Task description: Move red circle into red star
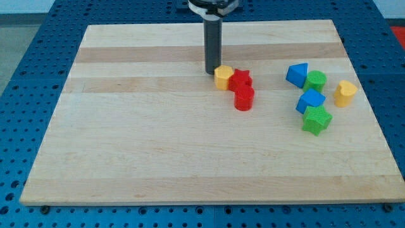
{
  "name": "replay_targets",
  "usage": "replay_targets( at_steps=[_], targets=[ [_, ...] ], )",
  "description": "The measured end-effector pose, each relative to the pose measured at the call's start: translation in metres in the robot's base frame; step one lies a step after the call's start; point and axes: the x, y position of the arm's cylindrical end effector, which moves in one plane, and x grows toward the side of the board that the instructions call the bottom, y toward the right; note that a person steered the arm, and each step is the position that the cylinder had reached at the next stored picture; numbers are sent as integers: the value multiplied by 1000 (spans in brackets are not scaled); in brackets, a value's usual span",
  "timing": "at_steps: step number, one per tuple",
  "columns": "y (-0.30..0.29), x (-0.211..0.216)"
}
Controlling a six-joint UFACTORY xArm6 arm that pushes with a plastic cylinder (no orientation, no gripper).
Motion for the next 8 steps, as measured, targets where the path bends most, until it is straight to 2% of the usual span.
replay_targets(
  at_steps=[1, 4, 5, 6, 8],
  targets=[
    [17, 21],
    [4, 16],
    [-1, 41],
    [0, 46],
    [39, 43]
  ],
)
